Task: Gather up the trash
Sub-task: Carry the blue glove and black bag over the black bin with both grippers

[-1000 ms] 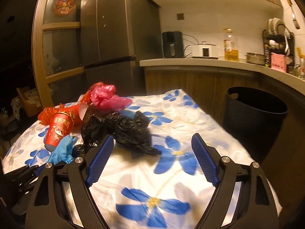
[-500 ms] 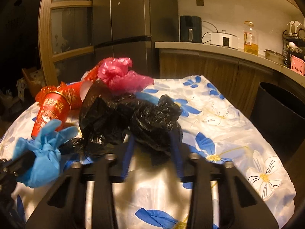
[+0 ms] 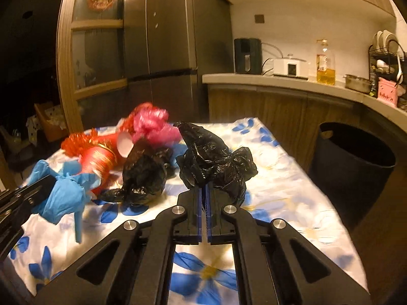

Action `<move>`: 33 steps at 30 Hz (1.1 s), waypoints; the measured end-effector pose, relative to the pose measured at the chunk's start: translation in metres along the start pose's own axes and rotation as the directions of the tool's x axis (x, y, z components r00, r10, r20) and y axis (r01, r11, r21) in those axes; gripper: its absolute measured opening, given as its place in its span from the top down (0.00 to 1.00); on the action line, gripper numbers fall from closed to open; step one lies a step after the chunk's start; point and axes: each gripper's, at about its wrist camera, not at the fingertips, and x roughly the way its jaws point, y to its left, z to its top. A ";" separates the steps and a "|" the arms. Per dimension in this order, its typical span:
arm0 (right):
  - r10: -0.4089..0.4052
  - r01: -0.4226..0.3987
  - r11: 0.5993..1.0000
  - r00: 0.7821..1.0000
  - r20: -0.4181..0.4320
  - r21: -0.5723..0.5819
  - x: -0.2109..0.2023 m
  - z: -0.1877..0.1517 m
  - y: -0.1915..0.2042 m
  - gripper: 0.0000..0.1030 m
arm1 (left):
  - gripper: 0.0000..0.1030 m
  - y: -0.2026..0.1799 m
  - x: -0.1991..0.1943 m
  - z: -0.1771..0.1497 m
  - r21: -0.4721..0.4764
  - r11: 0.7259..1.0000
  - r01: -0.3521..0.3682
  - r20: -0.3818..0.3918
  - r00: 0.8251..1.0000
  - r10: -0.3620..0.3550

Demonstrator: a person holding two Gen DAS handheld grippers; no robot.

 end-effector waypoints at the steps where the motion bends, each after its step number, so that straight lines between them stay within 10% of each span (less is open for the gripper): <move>1: -0.005 0.005 1.000 1.000 0.012 0.004 -0.007 0.002 -0.004 0.97 | 0.99 -0.003 -0.001 0.001 0.005 1.000 0.003 0.005 1.000 -0.003; 33: -0.280 0.253 0.955 0.941 0.192 0.156 -0.059 0.061 -0.151 0.97 | 0.99 -0.182 0.061 0.103 0.183 0.940 0.288 0.142 0.938 -0.315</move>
